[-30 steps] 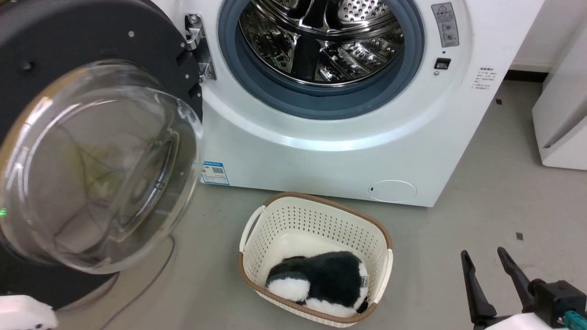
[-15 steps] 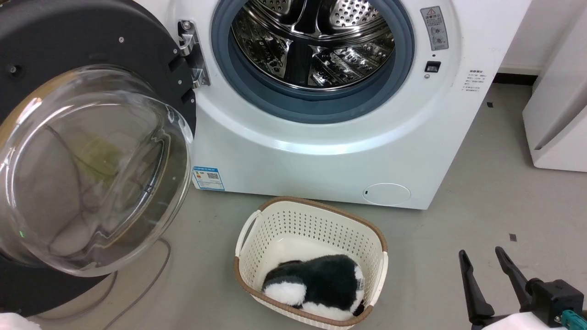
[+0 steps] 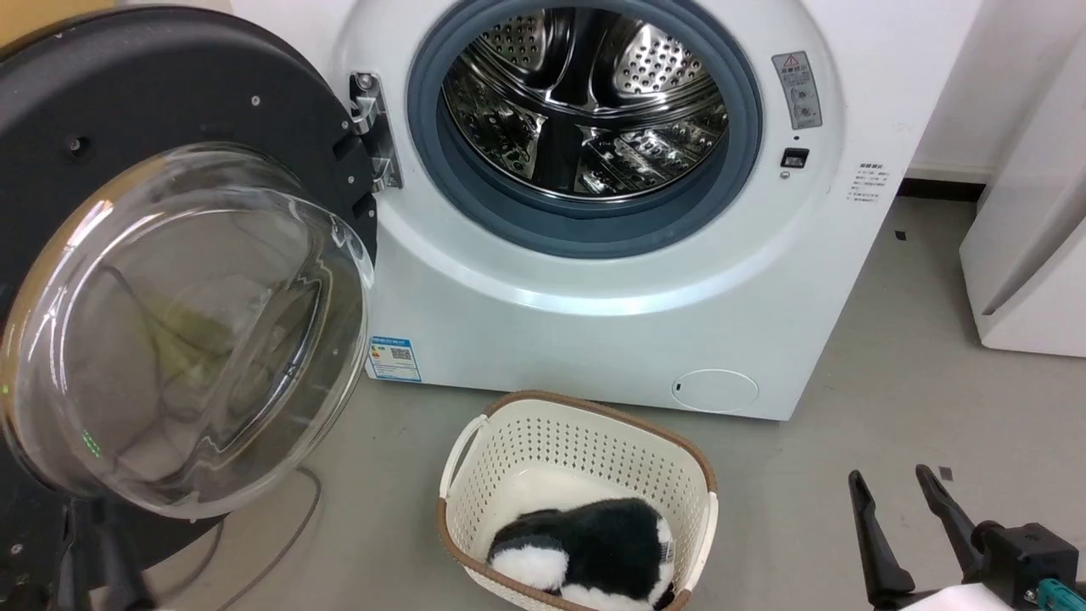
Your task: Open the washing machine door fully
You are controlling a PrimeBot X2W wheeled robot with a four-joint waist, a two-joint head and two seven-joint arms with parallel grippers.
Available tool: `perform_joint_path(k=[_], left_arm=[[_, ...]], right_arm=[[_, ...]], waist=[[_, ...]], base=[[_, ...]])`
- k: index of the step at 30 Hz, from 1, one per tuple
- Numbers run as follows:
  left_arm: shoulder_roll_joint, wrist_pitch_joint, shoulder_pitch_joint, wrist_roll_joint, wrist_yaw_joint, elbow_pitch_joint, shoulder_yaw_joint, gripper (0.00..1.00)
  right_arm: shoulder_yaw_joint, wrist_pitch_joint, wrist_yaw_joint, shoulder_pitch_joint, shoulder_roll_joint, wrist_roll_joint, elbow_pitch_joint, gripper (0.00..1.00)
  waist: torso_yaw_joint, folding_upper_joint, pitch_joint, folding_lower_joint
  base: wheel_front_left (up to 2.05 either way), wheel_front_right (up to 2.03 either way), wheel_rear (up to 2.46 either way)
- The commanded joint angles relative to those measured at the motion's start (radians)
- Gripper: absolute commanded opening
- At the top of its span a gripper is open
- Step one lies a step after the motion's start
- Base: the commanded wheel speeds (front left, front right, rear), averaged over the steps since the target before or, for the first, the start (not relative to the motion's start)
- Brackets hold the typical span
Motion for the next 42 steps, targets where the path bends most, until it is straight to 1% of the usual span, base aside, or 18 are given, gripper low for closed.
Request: perform_joint_path(k=[1, 8, 10, 12, 16, 23, 30, 37, 38, 42], left_arm=[[0.003, 0.007, 0.014, 0.014, 0.008, -0.023, -0.006, 1.0], [-0.001, 0.095, 0.042, 0.113, 0.032, -0.186, -0.135, 1.0], [-0.003, 0.125, 0.026, 0.135, 0.03, -0.207, -0.176, 1.0], [-0.008, 0.149, 0.002, 0.145, 0.016, -0.212, -0.218, 1.0], [-0.015, 0.176, -0.049, 0.155, -0.008, -0.175, -0.275, 1.0], [-0.011, 0.206, -0.111, 0.195, -0.047, -0.069, -0.361, 1.0], [-0.008, 0.203, -0.113, 0.21, -0.05, 0.002, -0.386, 1.0], [-0.018, 0.174, -0.107, 0.195, -0.048, 0.026, -0.385, 1.0], [-0.013, 0.18, -0.103, 0.197, -0.048, 0.024, -0.384, 0.0], [-0.012, 0.182, -0.103, 0.197, -0.049, 0.025, -0.382, 0.0]], right_arm=[[-0.001, 0.002, 0.005, 0.011, 0.004, 0.007, -0.005, 1.0], [0.01, 0.002, 0.005, 0.011, 0.004, 0.006, -0.012, 1.0], [0.014, 0.001, 0.005, 0.009, 0.004, 0.005, -0.013, 1.0], [0.018, 0.002, 0.005, 0.007, 0.004, 0.003, -0.014, 1.0], [0.018, 0.002, 0.005, 0.004, 0.004, -0.001, -0.014, 1.0], [0.011, 0.005, 0.005, 0.001, 0.004, -0.007, -0.011, 1.0], [0.01, 0.006, 0.005, 0.007, 0.004, -0.005, -0.014, 1.0], [0.009, 0.0, 0.005, 0.005, 0.004, 0.003, -0.008, 1.0], [0.01, 0.003, 0.0, -0.001, 0.0, -0.007, -0.007, 0.0], [0.01, 0.004, -0.002, -0.001, 0.0, -0.009, -0.006, 0.0]], waist=[[0.002, 0.0, -0.003, 0.0001], [-0.006, 0.0, -0.014, 0.0001], [-0.013, 0.0, -0.016, 0.0001], [-0.022, 0.0, -0.016, 0.0001], [-0.049, 0.0, -0.015, 0.0001], [-0.1, 0.0, -0.019, 0.0001], [-0.13, 0.0, -0.023, 0.0001], [-0.129, 0.0, -0.022, 0.0001], [-0.129, 0.0, -0.022, 0.0001], [-0.129, 0.0, -0.022, 0.0002]], base=[[0.0, 0.0, 0.0], [0.0, 0.0, 0.0], [0.0, 0.0, 0.0], [0.0, 0.0, 0.0], [0.0, 0.0, 0.0], [0.0, 0.0, 0.0], [0.0, 0.0, 0.0], [0.0, 0.0, 0.0], [0.0, 0.0, 0.0], [0.0, 0.0, 0.0]])
